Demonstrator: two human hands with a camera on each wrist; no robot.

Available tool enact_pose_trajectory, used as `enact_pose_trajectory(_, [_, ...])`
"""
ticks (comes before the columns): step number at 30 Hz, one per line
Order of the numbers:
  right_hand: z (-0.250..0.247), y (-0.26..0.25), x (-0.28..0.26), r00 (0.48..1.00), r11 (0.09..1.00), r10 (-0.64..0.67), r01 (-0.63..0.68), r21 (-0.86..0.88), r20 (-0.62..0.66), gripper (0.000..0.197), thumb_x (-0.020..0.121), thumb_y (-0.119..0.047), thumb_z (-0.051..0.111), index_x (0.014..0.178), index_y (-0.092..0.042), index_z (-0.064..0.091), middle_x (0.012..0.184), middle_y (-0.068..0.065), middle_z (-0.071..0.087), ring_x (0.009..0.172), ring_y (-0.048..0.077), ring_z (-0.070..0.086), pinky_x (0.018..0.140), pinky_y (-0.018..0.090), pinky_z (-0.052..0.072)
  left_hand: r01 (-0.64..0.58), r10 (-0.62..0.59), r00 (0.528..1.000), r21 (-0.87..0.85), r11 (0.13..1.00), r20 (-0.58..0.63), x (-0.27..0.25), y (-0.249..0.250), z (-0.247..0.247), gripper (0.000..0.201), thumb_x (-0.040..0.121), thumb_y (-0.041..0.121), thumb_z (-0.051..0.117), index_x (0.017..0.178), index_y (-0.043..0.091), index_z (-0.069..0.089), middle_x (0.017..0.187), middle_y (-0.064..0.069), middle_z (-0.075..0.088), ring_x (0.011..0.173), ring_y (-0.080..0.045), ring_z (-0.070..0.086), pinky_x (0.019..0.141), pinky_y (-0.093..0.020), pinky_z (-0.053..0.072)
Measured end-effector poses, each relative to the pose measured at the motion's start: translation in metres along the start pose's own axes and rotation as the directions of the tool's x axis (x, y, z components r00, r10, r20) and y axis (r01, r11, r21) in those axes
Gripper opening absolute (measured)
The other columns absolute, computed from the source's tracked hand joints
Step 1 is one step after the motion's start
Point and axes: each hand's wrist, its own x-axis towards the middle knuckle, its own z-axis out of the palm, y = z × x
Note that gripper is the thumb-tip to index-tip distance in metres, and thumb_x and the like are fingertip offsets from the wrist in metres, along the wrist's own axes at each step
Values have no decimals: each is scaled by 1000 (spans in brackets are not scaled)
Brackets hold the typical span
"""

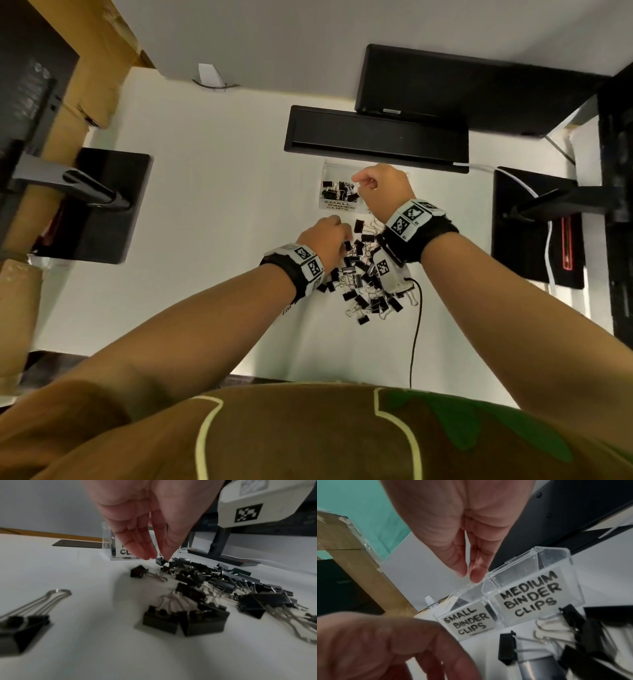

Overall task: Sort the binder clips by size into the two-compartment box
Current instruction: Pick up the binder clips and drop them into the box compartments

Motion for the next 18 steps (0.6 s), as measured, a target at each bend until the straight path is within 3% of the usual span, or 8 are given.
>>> enact_pose_trajectory(5, [10, 16, -32, 996, 999, -5, 8, -31, 91, 22, 90, -6, 50, 97, -12, 71, 105, 4, 64, 87, 11, 56, 77, 18, 44, -5, 1, 999, 93, 996, 42, 2, -2, 7, 37, 92, 14, 50, 128, 17, 51, 122, -9, 50, 115, -27, 48, 82, -38, 49])
enact_pose_trajectory(12, [33, 43, -61, 960, 969, 44, 27, -246, 278, 28, 87, -15, 60, 114, -10, 62, 112, 10, 57, 100, 20, 55, 84, 23, 38, 16, -20, 999, 121, 993, 34, 3, -9, 12, 31, 90, 18, 55, 121, 16, 54, 120, -8, 49, 114, -27, 47, 84, -38, 48])
enact_pose_trajectory(18, [39, 45, -65, 959, 972, 54, 14, -235, 279, 16, 86, -12, 61, 102, -7, 65, 111, 12, 56, 103, 24, 54, 83, 24, 40, -55, 50, 998, 152, 987, 38, 1, -12, 13, 38, 92, 13, 48, 129, 22, 50, 119, -11, 49, 111, -29, 47, 78, -34, 43])
